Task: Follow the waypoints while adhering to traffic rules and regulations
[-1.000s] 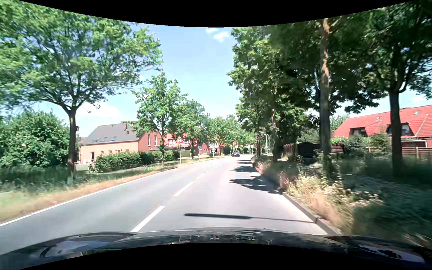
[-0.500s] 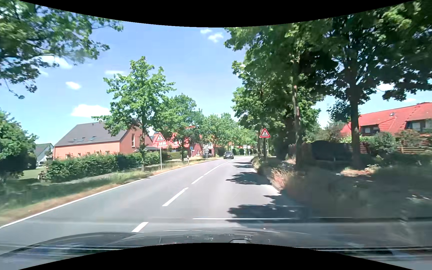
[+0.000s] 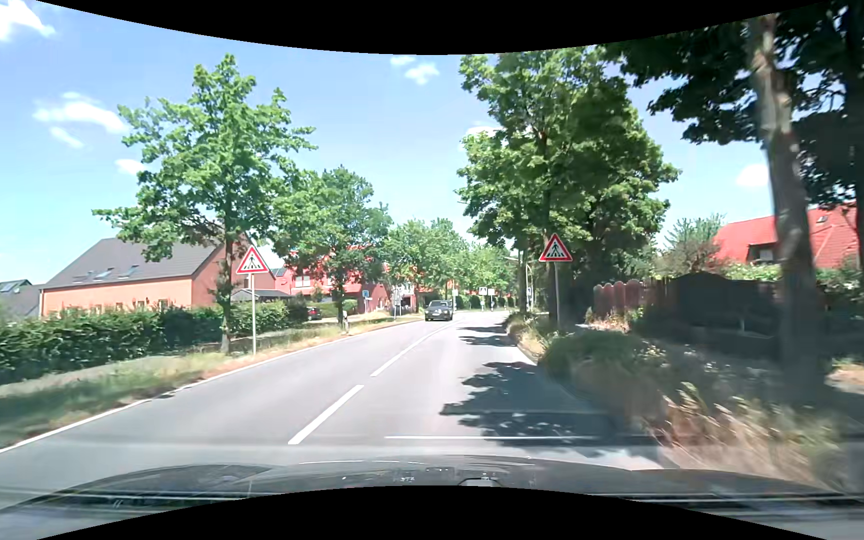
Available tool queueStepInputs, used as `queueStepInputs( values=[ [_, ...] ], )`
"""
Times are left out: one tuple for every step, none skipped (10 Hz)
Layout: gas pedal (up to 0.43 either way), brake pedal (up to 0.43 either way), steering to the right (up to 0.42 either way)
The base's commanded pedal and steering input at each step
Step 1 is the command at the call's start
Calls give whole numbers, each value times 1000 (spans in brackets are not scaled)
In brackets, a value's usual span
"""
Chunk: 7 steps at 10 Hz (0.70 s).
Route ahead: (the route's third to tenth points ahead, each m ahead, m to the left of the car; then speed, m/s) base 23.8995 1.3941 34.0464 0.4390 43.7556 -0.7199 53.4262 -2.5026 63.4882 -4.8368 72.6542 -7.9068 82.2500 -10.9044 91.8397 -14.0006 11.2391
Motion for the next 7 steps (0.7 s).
queueStepInputs(
  values=[
    [169,0,20],
    [169,0,19],
    [169,0,19],
    [169,0,19],
    [169,0,19],
    [157,0,18],
    [157,0,18]
  ],
)
